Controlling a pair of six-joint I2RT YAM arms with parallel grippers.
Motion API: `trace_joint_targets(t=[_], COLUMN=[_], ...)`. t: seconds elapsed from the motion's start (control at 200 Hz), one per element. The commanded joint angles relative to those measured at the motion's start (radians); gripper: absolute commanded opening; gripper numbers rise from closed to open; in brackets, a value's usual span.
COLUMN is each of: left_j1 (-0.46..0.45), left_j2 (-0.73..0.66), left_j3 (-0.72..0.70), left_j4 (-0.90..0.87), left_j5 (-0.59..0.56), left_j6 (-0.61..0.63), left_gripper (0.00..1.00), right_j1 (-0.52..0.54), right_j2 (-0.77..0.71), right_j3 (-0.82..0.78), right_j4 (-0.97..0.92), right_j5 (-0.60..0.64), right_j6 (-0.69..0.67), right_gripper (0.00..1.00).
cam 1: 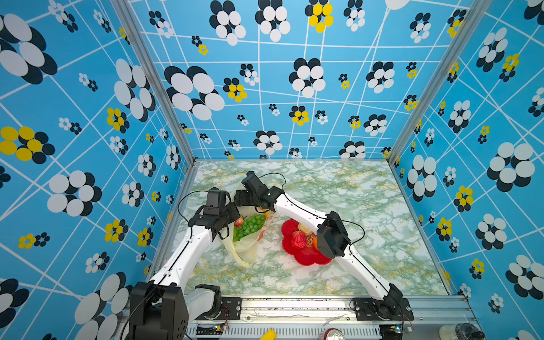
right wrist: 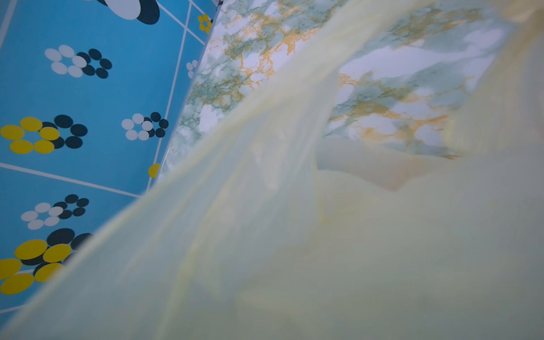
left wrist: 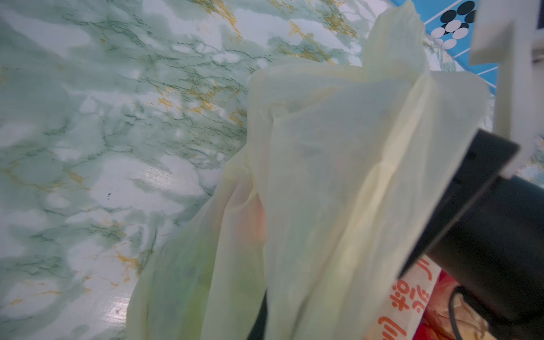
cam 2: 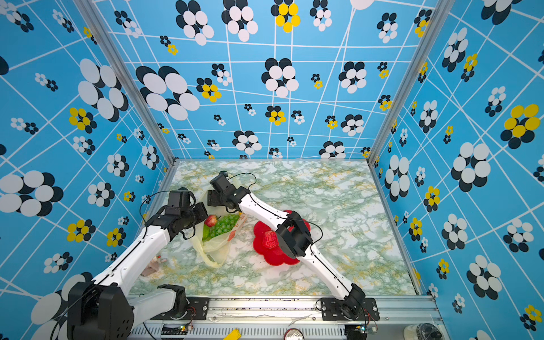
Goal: Take fruits out of the plastic bag
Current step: Move the plastic bag to the middle-left of the table, then pick up the fruit from the plastic bag.
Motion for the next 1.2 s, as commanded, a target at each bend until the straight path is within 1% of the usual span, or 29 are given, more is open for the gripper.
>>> trace_joint_targets(t=[0.0,0.115,0.205,0.335,0.405,0.515,0.62,0.895,1.015,1.195], left_j1=[-0.013,-0.011,0.010,0.045,0.055,0.061,0.077,0.099,0.117,0.172], left_j2=[-0.054,-0.077,-0.077,-0.118,-0.144,-0.182,-0.220,-0.273,-0.296,-0.321], left_j3=[-0.032,-0.050,-0.073,-0.128,-0.146,-0.169,-0.208,-0.287,-0.304,-0.320], left_j4=[-0.034,-0.060,-0.060,-0.034,-0.036,-0.050,-0.048,-0.019,-0.026,-0.041], left_j5=[0.023,-0.013,-0.017,0.014,0.022,0.038,0.074,0.148,0.154,0.160], left_j6=[-0.035,-0.033,-0.043,-0.084,-0.093,-0.107,-0.129,-0.155,-0.152,-0.129], left_gripper=[0.00,0.00,0.00,0.00,0.00,0.00,0.00,0.00,0.00,0.00], right_j1=[0.015,0.019,0.027,0.047,0.056,0.059,0.059,0.068,0.075,0.073], right_j2=[0.053,0.095,0.123,0.140,0.149,0.195,0.231,0.305,0.320,0.320], right_j3=[0.041,0.091,0.116,0.139,0.150,0.212,0.248,0.309,0.315,0.332], right_j4=[-0.005,-0.035,-0.022,0.000,0.012,-0.002,-0.001,0.035,0.053,0.037], right_j5=[0.023,0.035,0.011,-0.008,0.005,0.039,0.062,0.048,0.052,0.067], right_j6=[0.017,0.020,0.013,-0.006,-0.009,-0.009,-0.009,-0.017,-0.027,-0.051], right_gripper=[0.81,0.81,0.81,0.79,0.79,0.78,0.77,0.73,0.68,0.59])
